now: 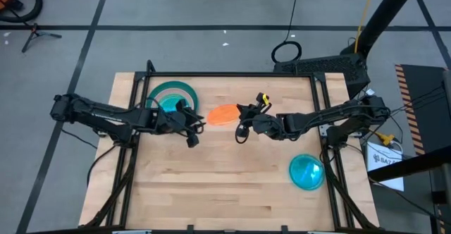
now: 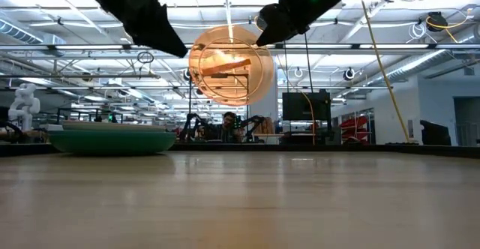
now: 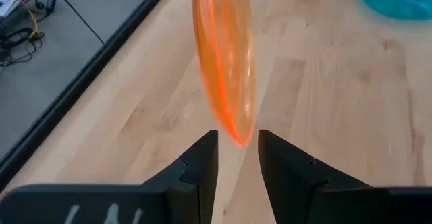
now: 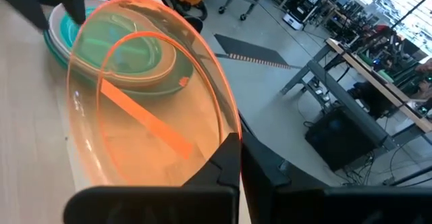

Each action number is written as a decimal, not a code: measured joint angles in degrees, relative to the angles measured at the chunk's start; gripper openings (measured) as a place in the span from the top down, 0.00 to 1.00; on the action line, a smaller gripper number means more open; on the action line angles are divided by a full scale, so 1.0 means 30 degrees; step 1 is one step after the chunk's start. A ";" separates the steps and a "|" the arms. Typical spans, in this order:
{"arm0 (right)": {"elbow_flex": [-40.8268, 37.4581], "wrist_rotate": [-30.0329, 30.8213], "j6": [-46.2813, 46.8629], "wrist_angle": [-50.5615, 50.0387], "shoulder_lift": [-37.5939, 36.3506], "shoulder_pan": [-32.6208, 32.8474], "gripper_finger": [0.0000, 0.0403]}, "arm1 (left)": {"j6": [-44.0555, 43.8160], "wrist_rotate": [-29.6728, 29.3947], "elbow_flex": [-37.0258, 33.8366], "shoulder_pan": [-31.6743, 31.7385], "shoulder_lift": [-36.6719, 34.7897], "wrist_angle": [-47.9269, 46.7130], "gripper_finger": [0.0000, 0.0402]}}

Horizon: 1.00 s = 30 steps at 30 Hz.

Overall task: Stack plastic plates
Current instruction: Stack the orange plate on top of the blue plate

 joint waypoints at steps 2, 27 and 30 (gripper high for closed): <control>0.0000 -0.0002 0.0015 -0.0137 0.0000 0.0000 1.00 | -0.0129 0.0020 0.0000 0.0113 0.0332 0.0042 0.72; 0.0000 0.0788 0.0754 -0.1378 0.0000 -0.0395 1.00 | -0.0622 0.1797 0.0007 0.1150 -0.0856 -0.1612 0.88; 0.0000 0.0913 0.0758 -0.1359 0.0000 -0.0514 1.00 | -0.1060 0.2456 0.0007 0.1258 -0.0909 -0.1252 0.80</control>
